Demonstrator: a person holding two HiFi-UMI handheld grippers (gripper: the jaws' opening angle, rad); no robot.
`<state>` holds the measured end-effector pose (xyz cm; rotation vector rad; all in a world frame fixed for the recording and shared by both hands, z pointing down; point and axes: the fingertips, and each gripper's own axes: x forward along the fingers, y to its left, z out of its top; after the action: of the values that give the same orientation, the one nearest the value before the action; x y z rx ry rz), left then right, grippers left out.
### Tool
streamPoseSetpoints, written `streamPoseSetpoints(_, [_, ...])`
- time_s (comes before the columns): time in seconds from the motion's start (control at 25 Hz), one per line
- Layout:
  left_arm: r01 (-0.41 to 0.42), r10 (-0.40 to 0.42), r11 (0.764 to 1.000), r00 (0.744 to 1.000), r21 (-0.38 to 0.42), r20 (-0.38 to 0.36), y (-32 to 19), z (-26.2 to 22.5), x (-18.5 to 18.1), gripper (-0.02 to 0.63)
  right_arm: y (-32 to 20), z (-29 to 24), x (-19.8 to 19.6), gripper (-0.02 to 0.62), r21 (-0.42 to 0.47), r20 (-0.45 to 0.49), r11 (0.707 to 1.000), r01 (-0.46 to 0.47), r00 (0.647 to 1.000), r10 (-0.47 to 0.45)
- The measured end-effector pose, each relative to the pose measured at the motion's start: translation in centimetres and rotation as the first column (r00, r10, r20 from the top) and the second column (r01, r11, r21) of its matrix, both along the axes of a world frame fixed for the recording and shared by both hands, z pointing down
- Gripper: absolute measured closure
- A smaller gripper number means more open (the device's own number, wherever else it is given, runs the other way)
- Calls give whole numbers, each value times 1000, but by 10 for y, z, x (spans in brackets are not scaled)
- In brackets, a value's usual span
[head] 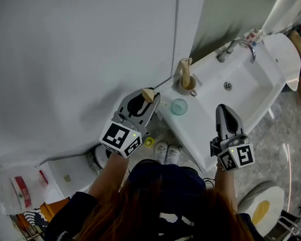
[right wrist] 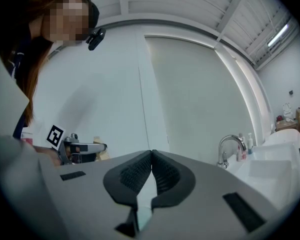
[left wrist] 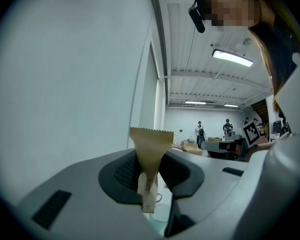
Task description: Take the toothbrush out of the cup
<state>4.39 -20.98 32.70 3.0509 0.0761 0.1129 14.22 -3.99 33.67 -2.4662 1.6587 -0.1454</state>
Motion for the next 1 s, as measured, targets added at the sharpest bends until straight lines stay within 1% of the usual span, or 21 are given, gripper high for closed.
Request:
streamPoseSetpoints(0.12, [6,-6,1000,1000,14,0,-4,-5,-4,505,1,0,0,580,-23,-24,999,-27,999,27])
streamPoseSetpoints(0.28, [0,1,998,1000,61,-12,-13,-10,1,505,7,2,11,580,-38,-36,995,-92,995,91])
streamPoseSetpoints(0.36, [-9,10,997,1000,72,-15,-16,-8,4,505,13,5,16,580,-53,-40,991,-126,992,124])
streamPoseSetpoints(0.52, [-34,35,999,999,16,-16,-24,5,17,505,17,13,20,580,-136,-95,977,-167,983,155])
streamPoseSetpoints(0.6, [-40,40,999,999,2,3,-28,14,22,505,15,16,19,580,-150,-102,973,-177,981,163])
streamPoseSetpoints(0.68, [-42,42,999,999,1,11,-29,17,25,505,13,14,20,580,-125,-80,974,-187,981,178])
streamPoseSetpoints(0.76, [-47,47,999,999,6,8,-28,15,26,505,10,8,21,580,-106,-81,976,-190,980,182])
streamPoseSetpoints(0.84, [-44,44,999,999,16,0,-26,11,26,505,11,8,21,580,-111,-90,977,-180,981,170])
streamPoseSetpoints(1.0, [25,-25,999,1000,34,-12,-30,10,22,505,5,10,28,580,-114,-89,983,-143,987,134])
